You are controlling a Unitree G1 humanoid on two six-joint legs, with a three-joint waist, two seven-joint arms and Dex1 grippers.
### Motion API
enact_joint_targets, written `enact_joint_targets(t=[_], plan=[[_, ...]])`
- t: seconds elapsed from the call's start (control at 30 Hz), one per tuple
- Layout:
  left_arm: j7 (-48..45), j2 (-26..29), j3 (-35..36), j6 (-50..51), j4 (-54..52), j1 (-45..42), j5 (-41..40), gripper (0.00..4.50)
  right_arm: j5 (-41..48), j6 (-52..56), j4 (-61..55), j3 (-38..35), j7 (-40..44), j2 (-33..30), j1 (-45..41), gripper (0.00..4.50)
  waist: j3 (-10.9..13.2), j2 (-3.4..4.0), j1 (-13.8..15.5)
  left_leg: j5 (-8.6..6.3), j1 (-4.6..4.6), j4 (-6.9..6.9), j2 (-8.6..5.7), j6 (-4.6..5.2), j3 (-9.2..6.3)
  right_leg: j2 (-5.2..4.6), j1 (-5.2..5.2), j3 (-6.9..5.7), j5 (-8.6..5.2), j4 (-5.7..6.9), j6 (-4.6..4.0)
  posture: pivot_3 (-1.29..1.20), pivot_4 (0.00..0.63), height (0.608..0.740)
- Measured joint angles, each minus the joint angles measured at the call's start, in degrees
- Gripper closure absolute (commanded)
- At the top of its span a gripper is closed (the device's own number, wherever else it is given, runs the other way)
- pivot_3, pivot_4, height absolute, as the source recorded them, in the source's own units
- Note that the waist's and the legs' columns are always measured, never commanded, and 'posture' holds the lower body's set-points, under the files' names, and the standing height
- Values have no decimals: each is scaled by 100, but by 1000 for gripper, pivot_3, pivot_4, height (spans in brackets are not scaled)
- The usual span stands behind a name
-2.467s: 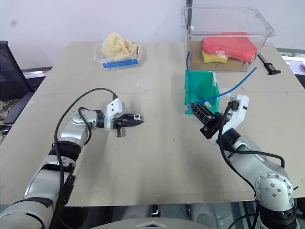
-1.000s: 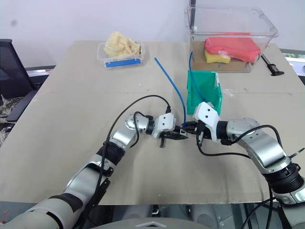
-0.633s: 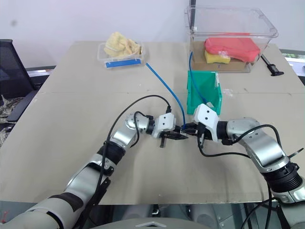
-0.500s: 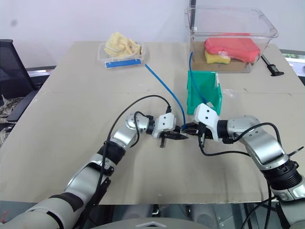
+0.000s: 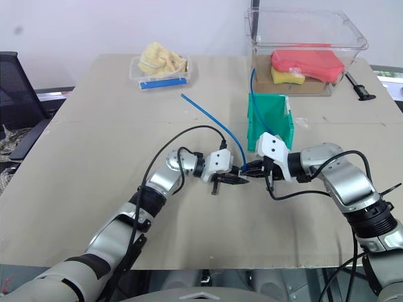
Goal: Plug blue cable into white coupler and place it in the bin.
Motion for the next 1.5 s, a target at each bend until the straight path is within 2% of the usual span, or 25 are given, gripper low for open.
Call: enact_joint_targets(t=[0.33, 0.7, 0.77, 0.97, 1.1, 1.23, 1.33, 1.43, 1.5], plan=[[-11, 0, -6, -117, 2, -1, 64, 4104, -104, 374, 291, 163, 197, 149, -361, 4500, -2, 1, 0, 0, 0, 0, 0, 0, -2, -1, 0, -1, 0, 2, 0, 0, 150, 740], [13, -12, -11, -109, 4, 1, 124, 4104, -558, -429, 461, 322, 330, 154, -188, 4500, -13, -4, -1, 0, 14, 0, 0, 0, -1, 0, 12, -1, 0, 2, 1, 0, 150, 740], [17, -6, -4, -90, 4, 6, 123, 4104, -618, -627, 610, 299, 214, 328, -171, 4500, -26, -19, -17, 0, 23, 0, 2, 0, 2, 2, 15, 1, 1, 5, 0, 0, 150, 740], [36, -4, 94, 115, -52, 25, 85, 4104, -506, -697, 797, -212, -317, 688, 160, 2111, -20, -16, -27, 0, 24, 4, 1, -1, 2, 0, 11, 5, 2, 28, -1, 0, 150, 740], [35, 100, 195, 544, -465, 24, -41, 4104, 33, -276, -397, -1280, -840, 627, 746, 82, -19, -16, 8, 1, -6, 4, 1, -2, -6, -2, -14, 3, 2, 29, 0, 0, 150, 740], [159, 195, 451, 1297, -921, 40, -271, 4104, 442, 219, -1881, -2082, -1403, 533, 1869, 9, -19, -17, 36, 0, -25, -6, 1, -2, -33, -6, -15, -9, -1, 12, 5, 0, 150, 740], [403, 184, 810, 2300, -1342, -14, -645, 4104, 525, 501, -2809, -2579, -2150, 817, 2718, 9, -18, -17, 13, 0, -21, -2, 0, -2, -26, -6, -13, -3, -1, 16, 6, 0, 150, 740], [839, -32, 1171, 3849, -1636, -565, -1130, 4104, 325, 704, -3812, -2919, -3117, 1261, 3531, 9, -14, -20, 29, 0, -21, 7, -3, -2, -32, -1, -8, -12, -4, 17, 10, 0, 150, 740], [1102, -131, 1360, 4430, -1645, -967, -1302, 4104, 139, 748, -4110, -2896, -3463, 1423, 3861, 9, -14, -20, 22, 0, -14, 13, -5, -2, -32, 0, 0, -24, -16, 18, 31, 0, 150, 740]])
